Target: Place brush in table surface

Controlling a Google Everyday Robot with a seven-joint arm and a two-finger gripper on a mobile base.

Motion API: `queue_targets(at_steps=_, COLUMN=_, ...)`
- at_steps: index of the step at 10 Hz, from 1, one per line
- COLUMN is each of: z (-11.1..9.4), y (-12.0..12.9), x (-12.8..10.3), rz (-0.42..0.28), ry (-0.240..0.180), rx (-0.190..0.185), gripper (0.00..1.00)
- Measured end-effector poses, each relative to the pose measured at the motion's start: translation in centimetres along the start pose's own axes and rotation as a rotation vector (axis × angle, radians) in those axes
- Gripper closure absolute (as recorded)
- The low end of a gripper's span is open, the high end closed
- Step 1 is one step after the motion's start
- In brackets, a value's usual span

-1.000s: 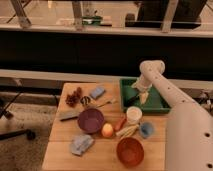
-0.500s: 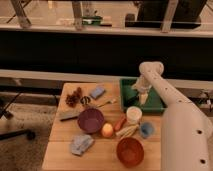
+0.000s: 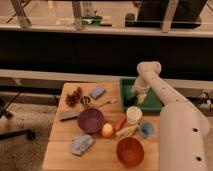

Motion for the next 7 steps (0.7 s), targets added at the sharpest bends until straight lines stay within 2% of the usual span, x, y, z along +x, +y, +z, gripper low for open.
queue_targets(at_steps=4, z=-0.5, y=0.7, x=0.1, rz=0.003, ry=0.012, rx=-0.008, gripper=0.92)
queue_targets(at_steps=5, z=-0.9, y=0.9, x=0.1, rz=0.003, ry=0.015, rx=-0.002, gripper=0.99)
queue_targets(at_steps=7, z=-2.4, y=1.4, x=0.0, rz=0.008, ry=0.022, rx=0.012, gripper=1.00)
